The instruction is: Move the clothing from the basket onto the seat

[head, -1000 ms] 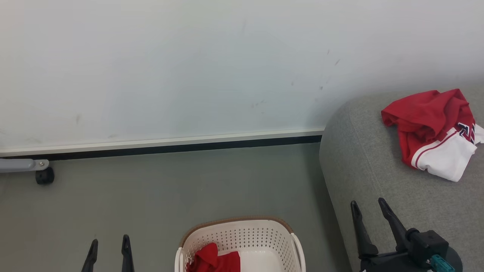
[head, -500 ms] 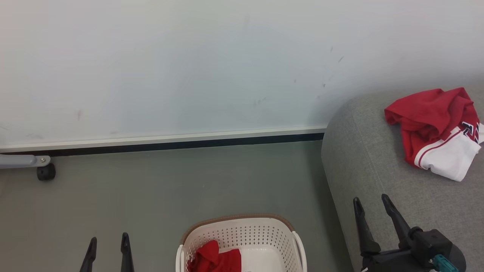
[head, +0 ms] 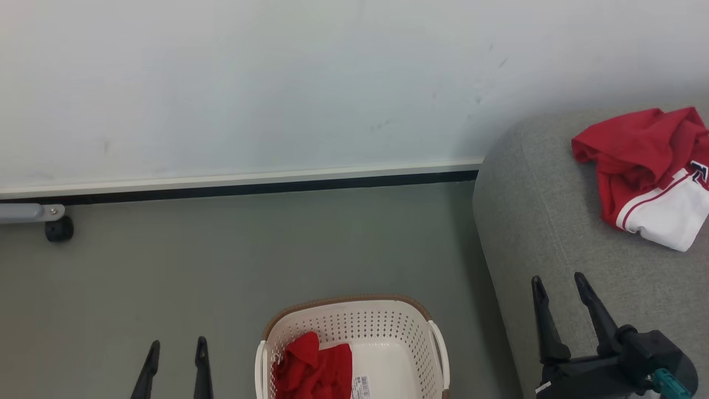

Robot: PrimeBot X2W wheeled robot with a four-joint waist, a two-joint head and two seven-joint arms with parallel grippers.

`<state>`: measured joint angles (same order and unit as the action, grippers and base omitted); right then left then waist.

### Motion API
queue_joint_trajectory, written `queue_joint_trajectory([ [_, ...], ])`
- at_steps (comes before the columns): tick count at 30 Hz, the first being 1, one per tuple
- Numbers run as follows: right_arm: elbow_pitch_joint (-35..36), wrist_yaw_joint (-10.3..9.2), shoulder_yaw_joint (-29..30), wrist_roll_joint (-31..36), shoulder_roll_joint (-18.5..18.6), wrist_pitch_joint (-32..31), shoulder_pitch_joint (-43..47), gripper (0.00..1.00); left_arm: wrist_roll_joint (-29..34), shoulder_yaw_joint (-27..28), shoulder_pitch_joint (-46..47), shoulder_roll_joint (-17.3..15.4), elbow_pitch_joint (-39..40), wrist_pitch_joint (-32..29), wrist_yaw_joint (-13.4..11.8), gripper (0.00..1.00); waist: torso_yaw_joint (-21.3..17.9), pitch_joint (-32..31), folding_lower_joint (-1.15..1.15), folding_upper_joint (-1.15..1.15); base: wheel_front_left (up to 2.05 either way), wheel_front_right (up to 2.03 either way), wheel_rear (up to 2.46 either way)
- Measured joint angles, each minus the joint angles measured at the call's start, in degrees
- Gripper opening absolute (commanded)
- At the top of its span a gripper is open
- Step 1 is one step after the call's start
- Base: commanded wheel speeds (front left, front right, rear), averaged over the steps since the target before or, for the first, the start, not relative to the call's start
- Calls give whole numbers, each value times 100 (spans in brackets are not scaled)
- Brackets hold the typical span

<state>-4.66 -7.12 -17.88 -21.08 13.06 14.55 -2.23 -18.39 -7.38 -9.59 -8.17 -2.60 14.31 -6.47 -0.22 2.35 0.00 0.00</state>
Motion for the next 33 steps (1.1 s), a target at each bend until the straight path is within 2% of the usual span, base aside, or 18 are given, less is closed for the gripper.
queue_joint_trajectory([
  [6,174,-1,235,76,44,0,-190,100,131,-357,547,18,-149,-56,187,100,-18,388,0,0,0,0,0],
  [14,388,-1,392,207,108,3,-613,100,520,-847,1413,94,-877,-321,323,100,-86,1009,1,1,0,0,0],
  [22,573,-1,461,308,114,14,-1023,100,853,-1232,2095,215,-1668,-614,399,100,-229,1578,1,1,0,0,0],
  [33,890,-1,401,438,29,15,-1550,100,1028,-1446,2986,376,-2717,-889,392,100,-510,2497,2,1,0,0,0],
])
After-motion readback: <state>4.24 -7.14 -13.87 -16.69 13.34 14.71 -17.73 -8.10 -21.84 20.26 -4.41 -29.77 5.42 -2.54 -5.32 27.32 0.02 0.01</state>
